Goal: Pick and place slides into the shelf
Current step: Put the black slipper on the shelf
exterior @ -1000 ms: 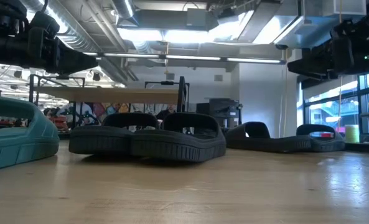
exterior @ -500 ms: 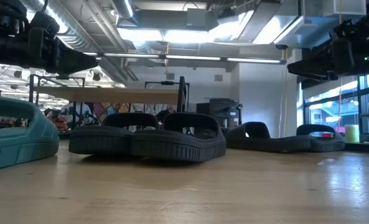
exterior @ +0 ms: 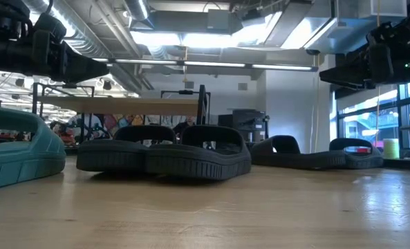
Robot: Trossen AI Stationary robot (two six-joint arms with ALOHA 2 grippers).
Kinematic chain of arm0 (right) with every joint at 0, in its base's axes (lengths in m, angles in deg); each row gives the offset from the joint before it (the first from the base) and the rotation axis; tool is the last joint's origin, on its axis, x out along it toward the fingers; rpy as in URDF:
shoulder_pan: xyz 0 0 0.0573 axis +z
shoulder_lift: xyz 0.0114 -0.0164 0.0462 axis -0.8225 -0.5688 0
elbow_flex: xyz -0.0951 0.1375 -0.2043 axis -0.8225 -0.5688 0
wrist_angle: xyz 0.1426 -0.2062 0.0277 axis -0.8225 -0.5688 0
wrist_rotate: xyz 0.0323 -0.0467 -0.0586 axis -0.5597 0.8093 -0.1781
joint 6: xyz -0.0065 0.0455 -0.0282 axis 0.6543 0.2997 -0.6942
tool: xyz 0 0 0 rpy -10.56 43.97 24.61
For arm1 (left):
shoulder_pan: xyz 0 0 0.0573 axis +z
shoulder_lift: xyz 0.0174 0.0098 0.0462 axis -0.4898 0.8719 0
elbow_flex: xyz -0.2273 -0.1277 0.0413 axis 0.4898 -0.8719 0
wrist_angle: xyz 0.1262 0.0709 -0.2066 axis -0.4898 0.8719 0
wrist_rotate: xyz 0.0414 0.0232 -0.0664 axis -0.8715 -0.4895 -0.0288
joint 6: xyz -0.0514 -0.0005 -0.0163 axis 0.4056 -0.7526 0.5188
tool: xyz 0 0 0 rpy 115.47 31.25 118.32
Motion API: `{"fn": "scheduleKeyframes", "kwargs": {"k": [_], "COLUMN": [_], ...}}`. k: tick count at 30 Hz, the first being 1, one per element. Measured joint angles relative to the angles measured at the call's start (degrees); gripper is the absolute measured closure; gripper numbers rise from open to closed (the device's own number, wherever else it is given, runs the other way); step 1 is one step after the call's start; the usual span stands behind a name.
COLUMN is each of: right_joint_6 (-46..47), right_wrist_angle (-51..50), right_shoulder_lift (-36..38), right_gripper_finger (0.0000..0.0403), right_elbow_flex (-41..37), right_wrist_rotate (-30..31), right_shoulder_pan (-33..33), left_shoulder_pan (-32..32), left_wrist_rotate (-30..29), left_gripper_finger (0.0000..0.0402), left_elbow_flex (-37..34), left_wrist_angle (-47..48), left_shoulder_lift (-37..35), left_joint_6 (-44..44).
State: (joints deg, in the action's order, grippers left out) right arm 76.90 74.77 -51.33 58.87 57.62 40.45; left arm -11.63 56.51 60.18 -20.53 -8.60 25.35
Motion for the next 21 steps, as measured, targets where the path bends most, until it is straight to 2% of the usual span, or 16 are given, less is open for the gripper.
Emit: {"fn": "scheduleKeyframes", "kwargs": {"k": [3,7,9,15,21], "right_joint_6": [0.0,0.1,0.1,0.2,2.7], "right_wrist_angle": [0.0,0.1,0.2,0.8,0.8], "right_shoulder_lift": [0.0,0.0,0.0,0.0,0.0], "right_gripper_finger": [0.0146,0.0146,0.0146,0.0146,0.0146], "right_elbow_flex": [0.0,0.0,0.0,0.0,0.0], "right_wrist_rotate": [0.0,0.1,1.2,6.3,6.5], "right_shoulder_pan": [0.0,0.0,0.0,0.0,0.0], "left_shoulder_pan": [0.0,-0.9,-2.6,-7.2,-11.0], "left_wrist_rotate": [2.9,18.6,21.4,10.8,9.3], "left_gripper_finger": [0.0243,0.0243,0.0243,0.0244,0.0244], "left_elbow_flex": [0.0,2.1,4.3,12.8,19.6], "left_wrist_angle": [-3.1,-14.0,-15.5,-6.6,-5.7], "left_shoulder_lift": [0.0,0.8,2.9,14.9,31.5], "left_joint_6": [2.3,2.6,0.2,-6.2,-6.2]}}
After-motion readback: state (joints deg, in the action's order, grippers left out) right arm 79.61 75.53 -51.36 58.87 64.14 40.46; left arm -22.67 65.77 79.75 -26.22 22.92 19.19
